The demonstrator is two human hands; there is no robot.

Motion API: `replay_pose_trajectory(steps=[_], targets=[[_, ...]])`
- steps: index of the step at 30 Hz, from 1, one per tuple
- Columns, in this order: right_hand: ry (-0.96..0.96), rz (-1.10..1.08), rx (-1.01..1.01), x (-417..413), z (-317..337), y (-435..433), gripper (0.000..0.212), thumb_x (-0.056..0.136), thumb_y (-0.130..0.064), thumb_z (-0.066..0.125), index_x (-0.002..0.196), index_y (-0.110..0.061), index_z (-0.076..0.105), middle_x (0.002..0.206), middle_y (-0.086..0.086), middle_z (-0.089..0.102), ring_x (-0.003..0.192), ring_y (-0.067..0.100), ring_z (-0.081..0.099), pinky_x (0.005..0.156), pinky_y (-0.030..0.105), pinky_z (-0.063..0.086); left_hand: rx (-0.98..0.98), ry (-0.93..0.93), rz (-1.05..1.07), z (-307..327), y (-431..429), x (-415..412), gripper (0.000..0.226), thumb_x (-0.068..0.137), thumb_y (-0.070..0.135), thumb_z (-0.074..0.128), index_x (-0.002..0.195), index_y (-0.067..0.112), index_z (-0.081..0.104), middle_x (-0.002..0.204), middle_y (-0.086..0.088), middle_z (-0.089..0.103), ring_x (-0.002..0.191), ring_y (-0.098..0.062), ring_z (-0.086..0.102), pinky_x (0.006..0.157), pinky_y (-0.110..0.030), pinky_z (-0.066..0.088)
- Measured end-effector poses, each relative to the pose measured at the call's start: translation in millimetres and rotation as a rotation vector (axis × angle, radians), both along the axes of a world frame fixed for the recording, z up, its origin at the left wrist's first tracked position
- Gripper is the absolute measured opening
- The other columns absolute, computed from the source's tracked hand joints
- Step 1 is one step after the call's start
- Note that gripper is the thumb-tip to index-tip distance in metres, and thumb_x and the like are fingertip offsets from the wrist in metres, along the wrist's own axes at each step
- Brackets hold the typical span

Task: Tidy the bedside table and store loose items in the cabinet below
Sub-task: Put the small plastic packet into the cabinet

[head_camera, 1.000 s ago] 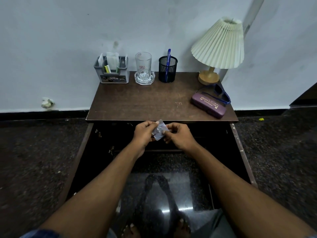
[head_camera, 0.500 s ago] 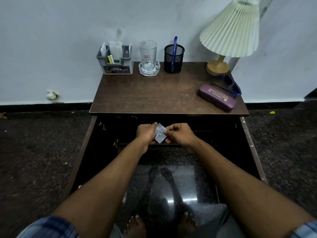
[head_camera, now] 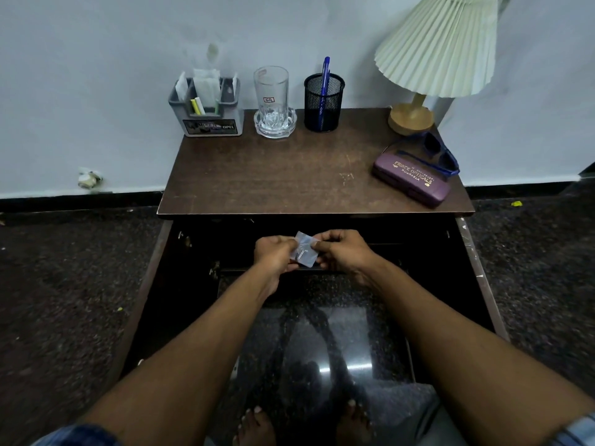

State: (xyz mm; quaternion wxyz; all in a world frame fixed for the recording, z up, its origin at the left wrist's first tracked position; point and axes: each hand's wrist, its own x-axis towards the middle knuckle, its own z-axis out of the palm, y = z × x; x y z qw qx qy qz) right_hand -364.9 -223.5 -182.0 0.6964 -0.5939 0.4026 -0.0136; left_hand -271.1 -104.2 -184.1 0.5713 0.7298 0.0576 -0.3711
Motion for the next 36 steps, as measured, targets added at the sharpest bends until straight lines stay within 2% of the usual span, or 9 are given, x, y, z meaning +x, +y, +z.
replay_pose_trajectory(steps=[5,10,15,19,26,27,30,34,36], targets=[[0.012,-0.029,0.153,-2,-10,2,0.004,0.095,-0.003,0.067,0.093,-0.007,0.065,0.072,0.009,0.072,0.054,0.015,0.067,0.049,0.025,0.058,-0.081,0.148,0.147,-5,-1,3,0.009,0.099,0.009,0.054,0.101,0.009,0.063,0.104,-0.018,0.069,0.078,-0.024,0.068,0.064,-0.029,0.057],[0.018,-0.229,0.09,1,-26,-11,0.013,0.095,0.002,0.064,0.085,-0.005,0.064,0.075,0.012,0.067,0.051,0.014,0.066,0.048,0.022,0.058,-0.007,0.259,0.028,-6,3,2,0.027,0.102,0.022,0.046,0.124,0.013,0.058,0.119,-0.012,0.068,0.097,-0.026,0.066,0.08,-0.034,0.052],[0.056,-0.414,0.056,7,-35,-26,0.011,0.089,0.014,0.064,0.09,0.004,0.06,0.092,0.017,0.062,0.071,0.022,0.065,0.049,0.023,0.059,0.019,0.258,-0.035,12,7,-1,0.032,0.103,0.025,0.044,0.13,0.013,0.056,0.114,-0.009,0.066,0.099,-0.026,0.065,0.086,-0.037,0.051],[0.047,-0.454,0.08,17,-35,-25,0.023,0.09,0.017,0.06,0.078,-0.003,0.058,0.089,0.012,0.062,0.071,0.021,0.062,0.051,0.023,0.059,0.034,0.221,-0.08,13,7,3,0.03,0.102,0.027,0.045,0.125,0.013,0.059,0.1,-0.005,0.069,0.088,-0.022,0.068,0.077,-0.033,0.051],[0.038,-0.534,0.085,46,-59,-32,0.027,0.096,0.005,0.059,0.121,-0.004,0.063,0.115,0.011,0.065,0.073,0.016,0.062,0.043,0.02,0.054,0.044,0.215,-0.084,1,5,13,0.023,0.103,0.027,0.045,0.116,0.016,0.06,0.097,-0.004,0.069,0.09,-0.023,0.067,0.079,-0.034,0.049],[0.037,-0.535,0.086,49,-63,-31,0.029,0.096,0.003,0.061,0.125,-0.002,0.062,0.117,0.01,0.065,0.076,0.018,0.064,0.048,0.022,0.058,0.043,0.21,-0.086,1,4,13,0.023,0.103,0.027,0.044,0.116,0.016,0.06,0.097,-0.004,0.069,0.089,-0.022,0.067,0.078,-0.033,0.049],[0.076,-0.504,0.06,53,-71,-29,0.034,0.095,-0.004,0.065,0.128,0.0,0.062,0.13,0.014,0.066,0.105,0.03,0.068,0.089,0.044,0.06,0.054,0.185,-0.083,-1,1,16,0.023,0.103,0.028,0.044,0.114,0.017,0.061,0.1,-0.004,0.069,0.084,-0.02,0.066,0.073,-0.029,0.047],[0.065,-0.453,0.044,53,-66,-29,0.03,0.1,-0.011,0.06,0.128,-0.003,0.064,0.121,0.01,0.066,0.107,0.029,0.067,0.088,0.046,0.059,0.077,0.153,-0.094,-7,-1,16,0.024,0.102,0.028,0.046,0.115,0.017,0.063,0.097,-0.003,0.07,0.085,-0.021,0.067,0.069,-0.03,0.049],[0.073,-0.388,-0.014,55,-66,-30,0.033,0.1,-0.017,0.059,0.13,-0.005,0.064,0.129,0.012,0.066,0.115,0.031,0.066,0.098,0.049,0.056,0.074,0.143,-0.093,-7,-3,15,0.022,0.101,0.027,0.047,0.113,0.017,0.063,0.094,-0.003,0.069,0.085,-0.021,0.067,0.068,-0.029,0.05]])
